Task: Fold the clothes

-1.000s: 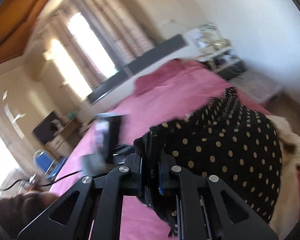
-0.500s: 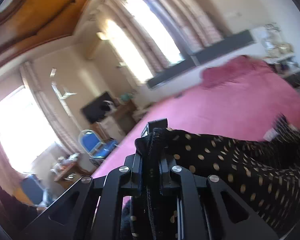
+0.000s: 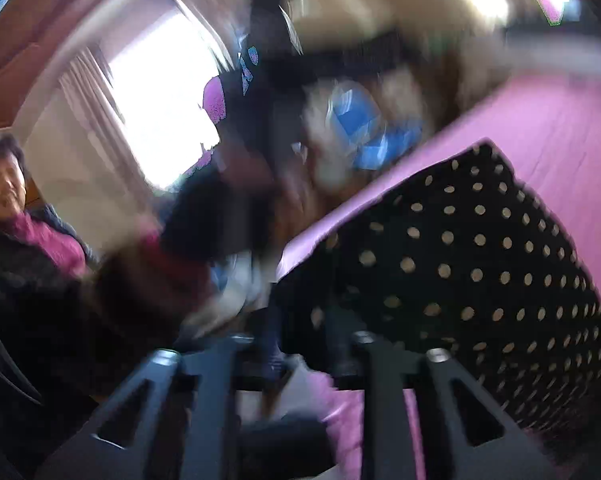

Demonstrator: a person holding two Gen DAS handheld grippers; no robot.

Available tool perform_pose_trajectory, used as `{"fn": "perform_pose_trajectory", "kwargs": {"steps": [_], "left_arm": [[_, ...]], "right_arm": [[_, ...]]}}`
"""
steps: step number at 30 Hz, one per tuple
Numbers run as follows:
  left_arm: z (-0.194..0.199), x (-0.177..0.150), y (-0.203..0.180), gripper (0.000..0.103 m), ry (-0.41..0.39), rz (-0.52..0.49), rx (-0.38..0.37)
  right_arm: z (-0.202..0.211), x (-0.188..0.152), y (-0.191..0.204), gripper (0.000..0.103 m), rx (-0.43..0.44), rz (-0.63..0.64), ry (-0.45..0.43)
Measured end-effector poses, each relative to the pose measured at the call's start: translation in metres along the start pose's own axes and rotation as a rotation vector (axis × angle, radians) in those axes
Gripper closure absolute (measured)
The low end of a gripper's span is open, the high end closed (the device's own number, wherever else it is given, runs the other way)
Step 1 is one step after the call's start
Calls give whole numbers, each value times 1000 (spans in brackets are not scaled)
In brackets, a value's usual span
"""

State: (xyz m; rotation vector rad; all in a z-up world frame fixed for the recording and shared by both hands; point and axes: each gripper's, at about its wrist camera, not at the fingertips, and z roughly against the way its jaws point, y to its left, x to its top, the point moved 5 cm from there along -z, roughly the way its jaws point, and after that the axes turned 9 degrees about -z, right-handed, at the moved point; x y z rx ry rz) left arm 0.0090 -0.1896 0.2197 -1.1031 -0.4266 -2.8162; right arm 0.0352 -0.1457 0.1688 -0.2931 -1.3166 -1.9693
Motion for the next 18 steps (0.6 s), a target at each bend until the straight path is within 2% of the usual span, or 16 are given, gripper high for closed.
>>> {"fn": "perform_pose_trajectory", "kwargs": {"steps": [2, 3, 5, 6, 7, 10, 14, 16, 18], "left_arm": [[-24, -64, -1, 33, 113, -7, -38], [-36, -96, -1, 33, 170, -10, -57], [-51, -131, -6, 33, 222, 2, -96], [-61, -147, -16, 33, 247, 17, -134], [-66, -150, -31, 33, 251, 16, -164], [-78, -154, -74, 33, 251, 8, -248], [-99, -139, -150, 33, 234, -35, -350], [-113, -136, -182, 33, 239, -65, -368], [-124, -130, -208, 33, 238, -99, -370]], "right_arm": [[-77, -49, -11, 17, -9, -125, 78], [-94, -67, -18, 17, 10, -184, 69], [-110, -96, -31, 17, 40, -291, 14], [-106, -104, -42, 17, 18, -337, -30], [-100, -109, -53, 17, -11, -381, -78], [-46, -124, -98, 17, -146, -500, -250], [53, -136, -172, 17, -530, -622, -403], [108, -141, -201, 17, -680, -654, -454], [163, -144, -227, 17, -734, -711, -519]]}}
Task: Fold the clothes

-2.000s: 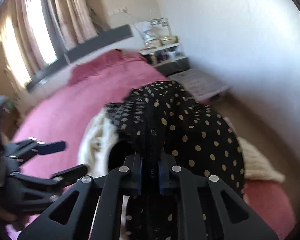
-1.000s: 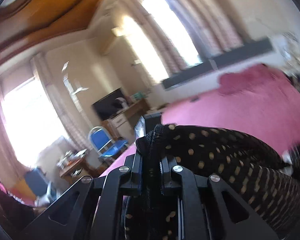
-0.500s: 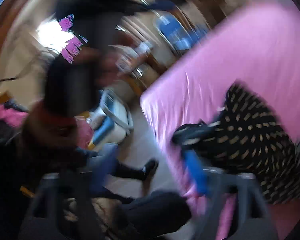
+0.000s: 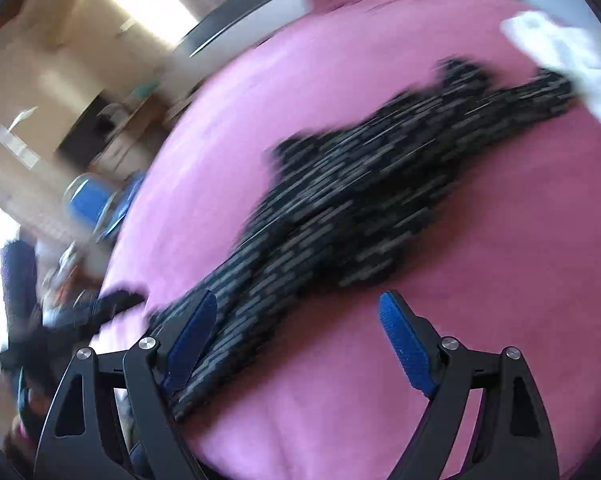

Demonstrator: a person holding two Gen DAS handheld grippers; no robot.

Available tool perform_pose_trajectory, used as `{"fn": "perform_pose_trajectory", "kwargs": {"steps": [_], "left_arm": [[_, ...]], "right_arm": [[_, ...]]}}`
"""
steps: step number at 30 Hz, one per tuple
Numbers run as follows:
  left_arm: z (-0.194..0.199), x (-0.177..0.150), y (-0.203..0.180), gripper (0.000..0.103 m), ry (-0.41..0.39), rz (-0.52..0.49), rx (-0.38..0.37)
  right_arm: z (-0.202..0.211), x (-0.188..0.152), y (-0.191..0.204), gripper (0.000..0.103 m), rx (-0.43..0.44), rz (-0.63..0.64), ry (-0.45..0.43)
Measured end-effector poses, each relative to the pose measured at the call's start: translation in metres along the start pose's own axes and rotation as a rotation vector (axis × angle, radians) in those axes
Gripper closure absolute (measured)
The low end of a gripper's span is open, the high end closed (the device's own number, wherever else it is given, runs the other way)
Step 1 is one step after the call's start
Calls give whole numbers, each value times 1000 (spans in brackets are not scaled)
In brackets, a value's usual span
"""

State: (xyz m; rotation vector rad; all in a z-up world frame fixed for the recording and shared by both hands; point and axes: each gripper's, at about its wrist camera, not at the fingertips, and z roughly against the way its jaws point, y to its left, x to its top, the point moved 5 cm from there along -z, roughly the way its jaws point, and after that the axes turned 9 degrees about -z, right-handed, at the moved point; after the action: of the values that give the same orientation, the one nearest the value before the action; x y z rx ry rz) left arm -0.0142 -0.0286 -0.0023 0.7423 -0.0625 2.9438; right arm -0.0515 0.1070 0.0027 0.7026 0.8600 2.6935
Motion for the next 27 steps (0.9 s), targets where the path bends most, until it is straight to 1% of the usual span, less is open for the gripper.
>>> {"fn": "perform_pose_trajectory", "kwargs": {"steps": [1, 3, 5, 7, 9, 11, 13, 14, 15, 18, 20, 21, 22, 23, 24, 25, 27], "left_arm": [[-9, 6, -10, 33, 3, -17, 1], [-29, 14, -27, 33, 30, -41, -16], [-41, 21, -37, 33, 39, -62, -27], [-49, 27, -45, 33, 13, -88, -11], [-55, 31, -52, 33, -7, -108, 3], [-60, 36, -59, 33, -20, -136, 27], [-64, 41, -67, 33, -30, -165, 53], [-64, 44, -70, 33, -38, -177, 67], [-67, 45, -73, 33, -35, -186, 71], [-76, 49, -82, 33, -23, -209, 77], [-80, 49, -86, 33, -11, -231, 81], [-82, 49, -87, 33, -9, -244, 91], [-81, 49, -88, 33, -11, -249, 93], [-81, 49, -88, 33, -13, -254, 93], [-80, 48, -87, 33, -9, -255, 91], [-78, 47, -86, 33, -7, -254, 90], [-73, 46, -80, 33, -9, -252, 96]], "right_arm": [[1, 15, -21, 17, -8, -38, -20], [-2, 37, -49, 17, -31, -99, -63], [1, 61, -83, 17, -10, -214, -121], [4, 80, -116, 17, 35, -341, -171], [1, 94, -142, 17, 33, -428, -201], [-13, 107, -159, 17, 25, -485, -211], [-28, 118, -167, 17, 17, -510, -203], [-36, 123, -170, 14, 13, -520, -198], [-41, 127, -169, 8, 8, -515, -202], [-50, 139, -156, 7, 17, -461, -230], [-57, 147, -140, 11, -35, -374, -242], [-60, 150, -134, 19, -71, -336, -250], [-65, 151, -133, 26, -85, -335, -247], [-70, 151, -136, 51, -88, -353, -239], [-76, 152, -138, 85, -91, -371, -231], [-77, 151, -140, 90, -81, -386, -237], [-76, 148, -144, 91, -47, -413, -260]]}}
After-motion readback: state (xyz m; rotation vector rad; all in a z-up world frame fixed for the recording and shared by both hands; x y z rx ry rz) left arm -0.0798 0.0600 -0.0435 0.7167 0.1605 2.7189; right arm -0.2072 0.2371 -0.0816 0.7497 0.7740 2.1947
